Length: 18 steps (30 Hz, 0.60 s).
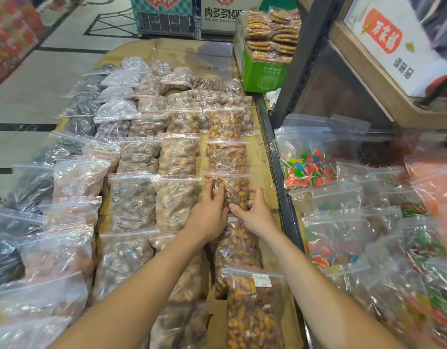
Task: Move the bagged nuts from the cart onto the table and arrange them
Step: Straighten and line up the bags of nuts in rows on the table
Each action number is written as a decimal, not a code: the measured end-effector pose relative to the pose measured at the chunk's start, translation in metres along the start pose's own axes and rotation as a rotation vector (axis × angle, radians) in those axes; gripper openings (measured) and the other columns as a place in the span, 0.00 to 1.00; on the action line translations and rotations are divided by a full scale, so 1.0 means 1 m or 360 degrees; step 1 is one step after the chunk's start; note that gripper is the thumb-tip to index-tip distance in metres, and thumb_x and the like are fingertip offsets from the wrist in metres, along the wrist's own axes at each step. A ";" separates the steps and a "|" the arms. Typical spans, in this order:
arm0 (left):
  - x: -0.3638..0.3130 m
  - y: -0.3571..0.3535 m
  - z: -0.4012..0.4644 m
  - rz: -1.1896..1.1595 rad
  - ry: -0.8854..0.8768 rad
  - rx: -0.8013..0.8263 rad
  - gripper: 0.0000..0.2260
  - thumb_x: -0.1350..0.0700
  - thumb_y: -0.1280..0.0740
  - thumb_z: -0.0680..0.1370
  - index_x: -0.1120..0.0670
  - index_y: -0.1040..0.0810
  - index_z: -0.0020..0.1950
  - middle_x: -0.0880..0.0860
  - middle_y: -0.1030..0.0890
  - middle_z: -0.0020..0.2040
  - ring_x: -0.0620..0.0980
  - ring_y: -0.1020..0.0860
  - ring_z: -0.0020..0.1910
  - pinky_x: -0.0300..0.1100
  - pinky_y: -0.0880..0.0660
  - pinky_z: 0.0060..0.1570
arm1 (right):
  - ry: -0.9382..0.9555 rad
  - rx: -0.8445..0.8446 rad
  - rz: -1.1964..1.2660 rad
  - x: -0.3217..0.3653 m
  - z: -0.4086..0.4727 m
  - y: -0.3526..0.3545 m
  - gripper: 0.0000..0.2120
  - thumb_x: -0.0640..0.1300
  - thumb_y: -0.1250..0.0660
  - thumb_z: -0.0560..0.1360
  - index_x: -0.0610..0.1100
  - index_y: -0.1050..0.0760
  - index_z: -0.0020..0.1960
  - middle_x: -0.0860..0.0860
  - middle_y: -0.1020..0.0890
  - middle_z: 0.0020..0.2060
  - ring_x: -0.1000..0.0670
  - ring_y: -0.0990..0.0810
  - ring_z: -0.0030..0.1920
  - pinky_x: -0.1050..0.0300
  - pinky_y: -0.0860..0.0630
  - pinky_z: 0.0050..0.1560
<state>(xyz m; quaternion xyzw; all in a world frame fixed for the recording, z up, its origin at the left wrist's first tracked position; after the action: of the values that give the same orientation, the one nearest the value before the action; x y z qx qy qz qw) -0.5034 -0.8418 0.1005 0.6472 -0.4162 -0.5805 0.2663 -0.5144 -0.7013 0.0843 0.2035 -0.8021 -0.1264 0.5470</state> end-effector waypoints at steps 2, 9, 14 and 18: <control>0.000 0.002 -0.003 -0.0047 0.0016 0.0027 0.32 0.52 0.39 0.83 0.56 0.51 0.83 0.57 0.59 0.83 0.61 0.44 0.80 0.57 0.33 0.73 | 0.0033 0.0008 0.0025 0.000 -0.003 -0.003 0.29 0.45 0.27 0.78 0.52 0.40 0.71 0.56 0.19 0.48 0.57 0.17 0.46 0.60 0.23 0.42; 0.001 -0.003 -0.008 -0.0022 0.0104 0.0106 0.33 0.55 0.40 0.82 0.55 0.52 0.83 0.57 0.59 0.83 0.62 0.43 0.80 0.57 0.35 0.74 | 0.0024 0.0068 0.0053 -0.006 -0.007 -0.015 0.45 0.53 0.26 0.75 0.60 0.51 0.82 0.52 0.29 0.76 0.49 0.26 0.72 0.45 0.27 0.72; -0.003 -0.009 -0.018 -0.0018 0.0022 0.0079 0.31 0.55 0.41 0.84 0.55 0.53 0.83 0.60 0.61 0.83 0.62 0.52 0.82 0.56 0.42 0.77 | 0.0139 0.0027 -0.0043 0.006 -0.011 -0.012 0.36 0.50 0.33 0.83 0.60 0.49 0.83 0.58 0.37 0.80 0.51 0.35 0.78 0.58 0.34 0.68; 0.001 -0.009 -0.018 0.0043 0.0010 0.0074 0.33 0.52 0.37 0.83 0.56 0.52 0.83 0.60 0.58 0.83 0.63 0.47 0.81 0.56 0.38 0.75 | 0.0174 -0.0007 -0.0165 0.012 -0.008 -0.012 0.33 0.49 0.34 0.83 0.62 0.46 0.82 0.54 0.34 0.80 0.47 0.33 0.78 0.52 0.31 0.70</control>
<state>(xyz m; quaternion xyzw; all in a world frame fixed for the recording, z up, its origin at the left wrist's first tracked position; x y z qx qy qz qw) -0.4839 -0.8404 0.0961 0.6494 -0.4373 -0.5649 0.2605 -0.5086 -0.7177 0.0917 0.2502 -0.7592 -0.1449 0.5831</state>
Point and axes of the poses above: each hand's wrist, its own z-axis towards the middle knuckle, its own y-axis out of the back of the hand, x = y × z, the point moved 10 cm from there along z, towards the middle knuckle
